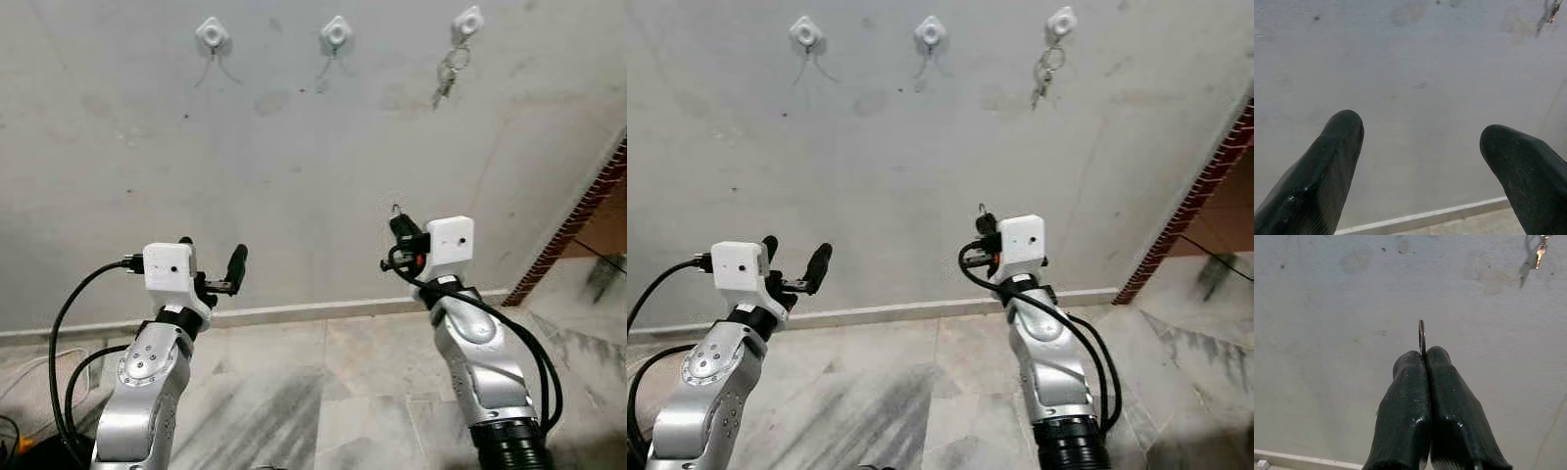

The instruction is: Hang keys on a hook

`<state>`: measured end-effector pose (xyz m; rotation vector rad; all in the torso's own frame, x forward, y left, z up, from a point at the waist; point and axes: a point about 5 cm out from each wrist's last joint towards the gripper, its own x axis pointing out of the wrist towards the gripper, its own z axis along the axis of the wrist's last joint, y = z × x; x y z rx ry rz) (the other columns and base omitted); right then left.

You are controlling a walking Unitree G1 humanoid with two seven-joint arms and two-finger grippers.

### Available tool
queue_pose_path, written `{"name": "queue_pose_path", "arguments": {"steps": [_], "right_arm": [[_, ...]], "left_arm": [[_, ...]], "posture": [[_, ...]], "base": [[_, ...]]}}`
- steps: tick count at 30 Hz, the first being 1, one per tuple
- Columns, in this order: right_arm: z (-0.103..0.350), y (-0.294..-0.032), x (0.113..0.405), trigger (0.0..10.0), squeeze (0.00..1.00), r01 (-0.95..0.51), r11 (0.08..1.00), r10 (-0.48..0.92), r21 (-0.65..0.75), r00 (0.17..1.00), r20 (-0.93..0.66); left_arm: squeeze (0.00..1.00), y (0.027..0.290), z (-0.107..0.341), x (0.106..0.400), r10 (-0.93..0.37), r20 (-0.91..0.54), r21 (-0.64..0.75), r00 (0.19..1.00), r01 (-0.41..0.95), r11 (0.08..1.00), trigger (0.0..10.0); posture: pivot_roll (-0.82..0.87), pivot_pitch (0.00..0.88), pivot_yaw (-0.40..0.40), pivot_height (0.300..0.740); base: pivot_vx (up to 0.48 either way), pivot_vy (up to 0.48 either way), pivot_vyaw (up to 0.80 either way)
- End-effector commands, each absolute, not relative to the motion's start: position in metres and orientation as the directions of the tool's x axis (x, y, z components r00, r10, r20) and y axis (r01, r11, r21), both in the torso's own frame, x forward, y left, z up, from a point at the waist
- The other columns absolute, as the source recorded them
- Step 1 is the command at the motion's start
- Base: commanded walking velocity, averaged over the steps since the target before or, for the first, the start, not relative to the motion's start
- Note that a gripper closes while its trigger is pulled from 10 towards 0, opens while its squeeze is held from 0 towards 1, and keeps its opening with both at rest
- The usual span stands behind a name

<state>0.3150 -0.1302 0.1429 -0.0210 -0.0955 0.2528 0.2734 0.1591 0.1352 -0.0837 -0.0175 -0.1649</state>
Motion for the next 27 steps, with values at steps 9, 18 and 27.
{"name": "queue_pose_path", "arguments": {"steps": [9, 18, 27], "right_arm": [[0.1447, -0.1286, 0.314, 10.0, 0.0, -0.249, 0.968, 0.251, -0.031, 0.963, 0.103], [0.1452, -0.1301, 0.3157, 10.0, 0.0, -0.242, 0.97, 0.245, -0.036, 0.964, 0.105], [0.1462, -0.1287, 0.316, 10.0, 0.0, -0.246, 0.969, 0.249, -0.036, 0.962, 0.109]], "left_arm": [[0.0, 0.1621, 0.1361, 0.2721, -0.164, 0.033, -0.071, 0.986, 0.166, 0.984, 10.0], [0.0, 0.1591, 0.1353, 0.2713, -0.168, 0.032, -0.077, 0.985, 0.17, 0.982, 10.0], [0.0, 0.1583, 0.1358, 0.2716, -0.171, 0.036, -0.074, 0.985, 0.173, 0.982, 10.0]], "posture": [[0.04, 0.071, 0.035, 0.74], [0.05, 0.066, 0.033, 0.74], [0.05, 0.064, 0.031, 0.74]], "base": [[0.112, 0.0, 0.0], [0.256, 0.0, 0.0], [0.279, 0.0, 0.0]]}}
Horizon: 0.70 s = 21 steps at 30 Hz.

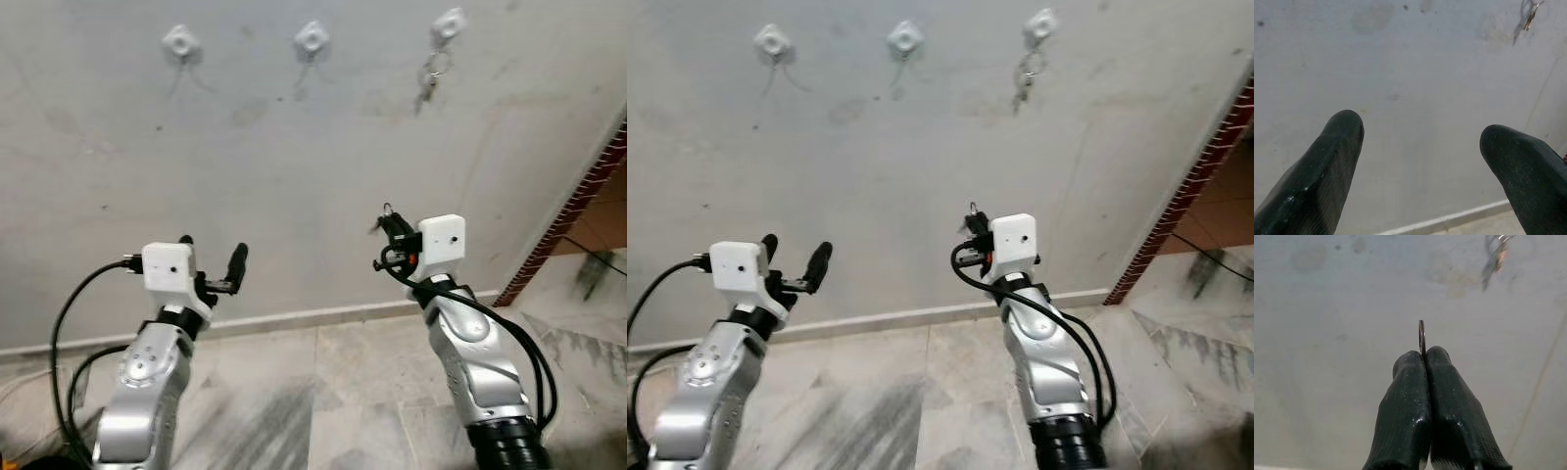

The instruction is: Hang keys on a hook

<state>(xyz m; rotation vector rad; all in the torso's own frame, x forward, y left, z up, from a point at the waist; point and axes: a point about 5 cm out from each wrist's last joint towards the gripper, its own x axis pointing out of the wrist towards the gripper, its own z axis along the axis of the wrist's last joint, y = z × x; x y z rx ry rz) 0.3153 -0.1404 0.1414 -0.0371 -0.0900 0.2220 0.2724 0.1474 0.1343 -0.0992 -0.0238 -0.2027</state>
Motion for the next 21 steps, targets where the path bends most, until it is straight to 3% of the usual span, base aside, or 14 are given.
{"name": "queue_pose_path", "arguments": {"steps": [1, 21], "right_arm": [[0.1461, -0.1288, 0.316, 10.0, 0.0, -0.245, 0.969, 0.248, -0.036, 0.963, 0.109], [0.1454, -0.1295, 0.3159, 10.0, 0.0, -0.246, 0.969, 0.248, -0.039, 0.963, 0.106]], "left_arm": [[0.0, 0.1582, 0.1358, 0.2714, -0.171, 0.036, -0.076, 0.985, 0.173, 0.982, 10.0], [0.0, 0.1574, 0.1352, 0.2706, -0.174, 0.036, -0.075, 0.984, 0.176, 0.981, 10.0]], "posture": [[0.05, 0.064, 0.031, 0.74], [0.04, 0.07, 0.031, 0.74]], "base": [[0.311, 0.0, 0.0], [0.345, 0.0, 0.0]]}}
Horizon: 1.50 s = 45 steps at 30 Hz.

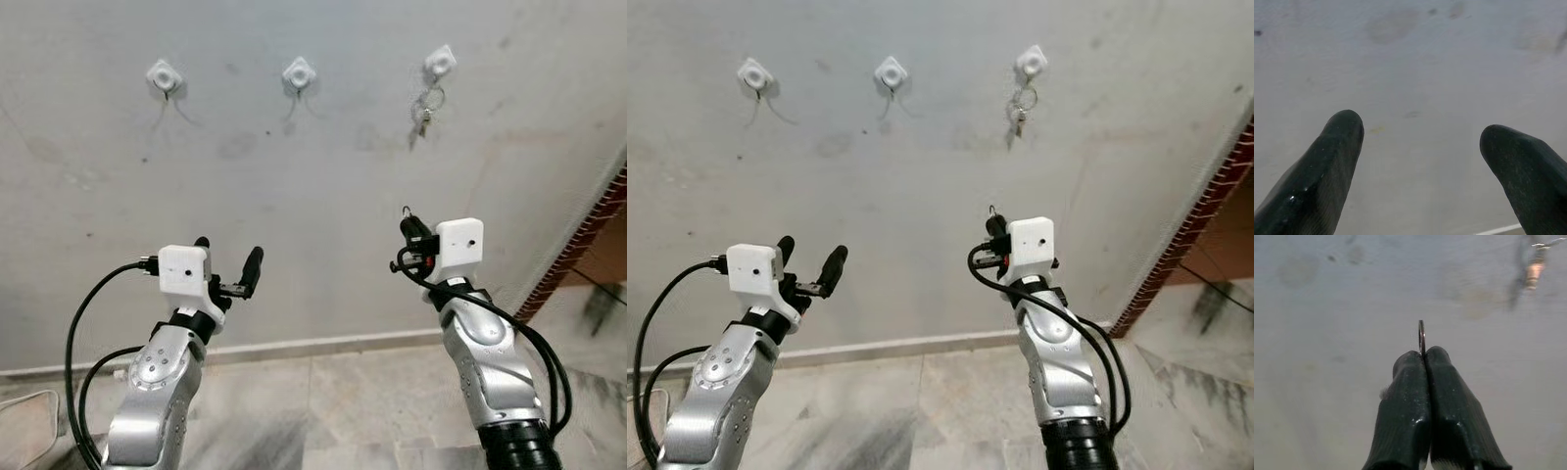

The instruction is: Hang keys on a hook

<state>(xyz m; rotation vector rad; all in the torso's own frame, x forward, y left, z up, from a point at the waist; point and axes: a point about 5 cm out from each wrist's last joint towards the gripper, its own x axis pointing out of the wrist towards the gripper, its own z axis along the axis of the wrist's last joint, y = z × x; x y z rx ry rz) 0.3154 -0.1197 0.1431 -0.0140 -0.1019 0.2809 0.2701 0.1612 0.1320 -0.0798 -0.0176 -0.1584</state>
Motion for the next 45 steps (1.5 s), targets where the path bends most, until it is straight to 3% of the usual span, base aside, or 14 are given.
{"name": "queue_pose_path", "arguments": {"steps": [1, 25, 45], "right_arm": [[0.145, -0.13, 0.316, 10.0, 0.0, -0.246, 0.969, 0.249, -0.039, 0.963, 0.106], [0.142, -0.129, 0.313, 10.0, 0.0, -0.27, 0.962, 0.272, -0.035, 0.958, 0.094], [0.116, -0.141, 0.255, 10.0, 0.0, -0.28, 0.96, 0.28, 0.003, 0.96, -0.018]], "left_arm": [[0.0, 0.157, 0.135, 0.271, -0.174, 0.037, -0.075, 0.984, 0.176, 0.981, 10.0], [0.0, 0.156, 0.134, 0.264, -0.168, 0.031, -0.078, 0.985, 0.169, 0.982, 10.0], [0.0, 0.173, 0.138, 0.217, -0.03, -0.006, 0.006, 1.0, 0.03, 1.0, 10.0]], "posture": [[0.04, 0.07, 0.031, 0.74], [0.05, 0.062, 0.027, 0.74], [0.11, 0.069, 0.01, 0.74]], "base": [[0.371, 0.0, 0.0], [0.369, 0.0, 0.0], [0.015, 0.0, 0.0]]}}
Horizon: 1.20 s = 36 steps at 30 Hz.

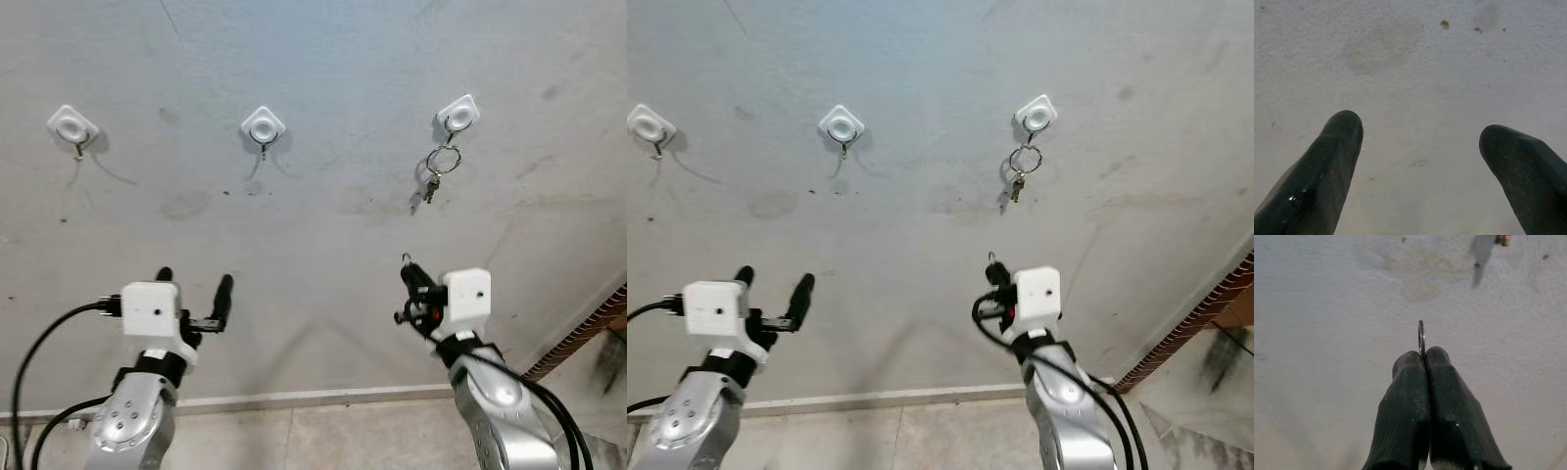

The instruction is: Hang keys on a hook

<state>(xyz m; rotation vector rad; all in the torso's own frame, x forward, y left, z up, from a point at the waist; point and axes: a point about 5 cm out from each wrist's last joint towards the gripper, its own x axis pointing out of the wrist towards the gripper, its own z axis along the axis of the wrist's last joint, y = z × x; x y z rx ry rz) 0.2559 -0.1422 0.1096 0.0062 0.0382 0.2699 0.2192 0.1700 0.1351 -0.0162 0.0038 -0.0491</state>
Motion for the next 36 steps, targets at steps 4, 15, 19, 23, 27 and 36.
{"name": "queue_pose_path", "arguments": {"steps": [4, 15, 19, 23, 27, 36], "right_arm": [[0.117, -0.151, 0.246, 10.0, 0.0, -0.295, 0.955, 0.294, -0.031, 0.955, -0.029], [0.118, -0.142, 0.243, 10.0, 0.0, -0.297, 0.955, 0.296, 0.002, 0.954, -0.042], [0.117, -0.139, 0.241, 10.0, 0.0, -0.305, 0.952, 0.305, 0.002, 0.951, -0.045], [0.117, -0.137, 0.241, 10.0, 0.0, -0.308, 0.951, 0.308, 0.004, 0.95, -0.049], [0.117, -0.138, 0.244, 10.0, 0.0, -0.306, 0.952, 0.306, 0.004, 0.951, -0.051], [0.117, -0.134, 0.244, 10.0, 0.0, -0.313, 0.95, 0.313, 0.007, 0.948, -0.051]], "left_arm": [[0.0, 0.17, 0.136, 0.205, -0.025, -0.025, -0.02, 0.999, 0.025, 0.999, 10.0], [0.0, 0.167, 0.139, 0.206, -0.063, -0.032, -0.048, 0.998, 0.061, 0.997, 10.0], [0.0, 0.166, 0.139, 0.205, -0.07, -0.033, -0.052, 0.997, 0.068, 0.996, 10.0], [0.0, 0.166, 0.139, 0.205, -0.082, -0.036, -0.061, 0.996, 0.08, 0.995, 10.0], [0.0, 0.165, 0.138, 0.205, -0.09, -0.039, -0.065, 0.995, 0.087, 0.994, 10.0], [0.0, 0.165, 0.138, 0.205, -0.103, -0.044, -0.069, 0.994, 0.099, 0.993, 10.0]], "posture": [[0.12, 0.07, 0.008, 0.74], [0.11, 0.067, 0.013, 0.74], [0.11, 0.069, 0.014, 0.74], [0.11, 0.069, 0.014, 0.74], [0.12, 0.069, 0.014, 0.74], [0.12, 0.071, 0.017, 0.74]], "base": [[0.0, 0.0, 0.0], [0.0, 0.0, 0.34], [0.135, 0.0, 0.0], [0.299, 0.0, 0.0], [0.324, 0.0, 0.0], [0.245, 0.0, 0.0]]}}
